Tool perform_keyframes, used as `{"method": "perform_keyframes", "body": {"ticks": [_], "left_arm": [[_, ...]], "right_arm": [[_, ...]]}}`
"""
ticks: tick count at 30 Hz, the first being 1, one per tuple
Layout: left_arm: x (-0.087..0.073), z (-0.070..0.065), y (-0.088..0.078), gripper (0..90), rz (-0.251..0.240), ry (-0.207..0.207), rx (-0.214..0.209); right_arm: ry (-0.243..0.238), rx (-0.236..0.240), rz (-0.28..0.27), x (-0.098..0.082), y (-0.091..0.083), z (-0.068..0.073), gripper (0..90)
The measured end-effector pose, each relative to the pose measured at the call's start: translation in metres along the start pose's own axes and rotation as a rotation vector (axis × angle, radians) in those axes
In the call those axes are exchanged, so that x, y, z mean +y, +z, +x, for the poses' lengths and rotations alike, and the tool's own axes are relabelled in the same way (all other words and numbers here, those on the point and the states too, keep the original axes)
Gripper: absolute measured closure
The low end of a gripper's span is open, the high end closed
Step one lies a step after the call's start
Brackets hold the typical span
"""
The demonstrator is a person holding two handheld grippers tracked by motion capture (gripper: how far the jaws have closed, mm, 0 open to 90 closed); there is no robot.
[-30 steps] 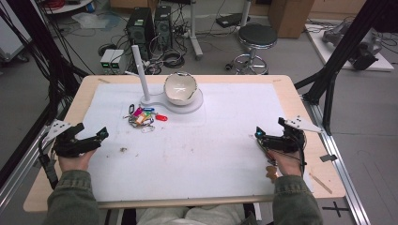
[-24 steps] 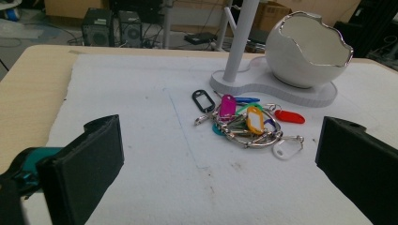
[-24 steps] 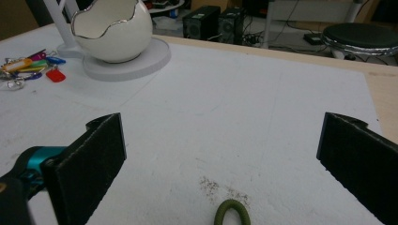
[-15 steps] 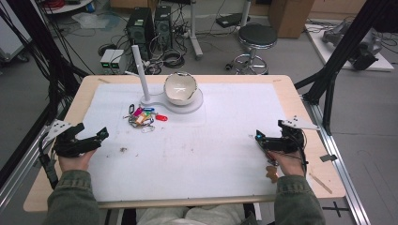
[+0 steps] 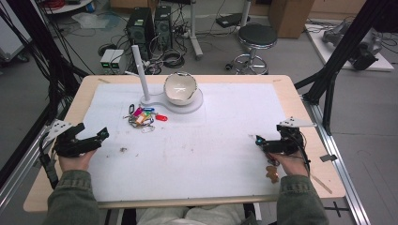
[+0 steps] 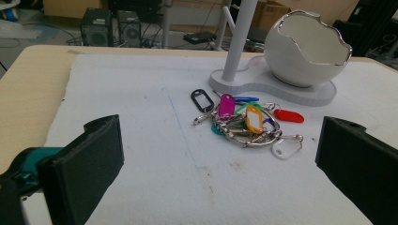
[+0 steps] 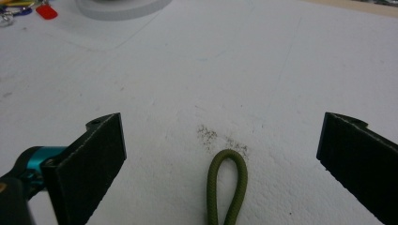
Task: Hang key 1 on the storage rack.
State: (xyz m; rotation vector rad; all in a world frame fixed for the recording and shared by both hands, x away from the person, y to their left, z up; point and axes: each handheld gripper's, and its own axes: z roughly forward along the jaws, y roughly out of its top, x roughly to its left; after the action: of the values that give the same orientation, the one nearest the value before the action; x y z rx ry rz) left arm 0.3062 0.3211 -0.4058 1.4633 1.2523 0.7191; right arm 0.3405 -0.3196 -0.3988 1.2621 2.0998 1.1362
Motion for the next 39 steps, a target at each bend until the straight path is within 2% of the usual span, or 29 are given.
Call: {"method": "perform_keyframes", "body": {"ticks": [13, 21, 23, 27, 30, 31, 32, 33, 39], "left_arm": [[0.0, 0.0, 0.0, 1.8, 0.001, -0.001, -0.001], [0.0, -0.001, 0.001, 1.8, 0.004, 0.002, -0.005], [0.0, -0.001, 0.001, 1.8, 0.004, 0.002, -0.004], [0.0, -0.001, 0.001, 1.8, 0.004, 0.003, -0.004], [0.0, -0.001, 0.001, 1.8, 0.003, 0.0, -0.005], [0.0, -0.001, 0.001, 1.8, 0.004, 0.002, -0.005], [0.0, -0.001, 0.001, 1.8, 0.004, 0.002, -0.004], [0.0, -0.001, 0.001, 1.8, 0.005, 0.002, -0.005], [0.0, -0.001, 0.001, 1.8, 0.004, 0.003, -0.005]], "right_arm": [[-0.019, -0.016, 0.088, -0.005, 0.004, -0.005, 0.6], [-0.023, -0.043, 0.134, -0.009, 0.004, -0.011, 0.7], [-0.013, -0.045, 0.148, -0.011, 0.004, -0.013, 4.7], [-0.015, -0.057, 0.157, -0.012, 0.003, -0.015, 4.8], [0.014, -0.07, 0.169, -0.013, 0.001, -0.019, 8.3], [0.019, -0.067, 0.175, -0.014, 0.0, -0.02, 13.2], [0.019, -0.067, 0.175, -0.014, 0.0, -0.02, 13.2], [0.023, -0.055, 0.184, -0.015, -0.001, -0.023, 16.8], [0.028, -0.033, 0.231, -0.019, -0.002, -0.026, 24.5]]}}
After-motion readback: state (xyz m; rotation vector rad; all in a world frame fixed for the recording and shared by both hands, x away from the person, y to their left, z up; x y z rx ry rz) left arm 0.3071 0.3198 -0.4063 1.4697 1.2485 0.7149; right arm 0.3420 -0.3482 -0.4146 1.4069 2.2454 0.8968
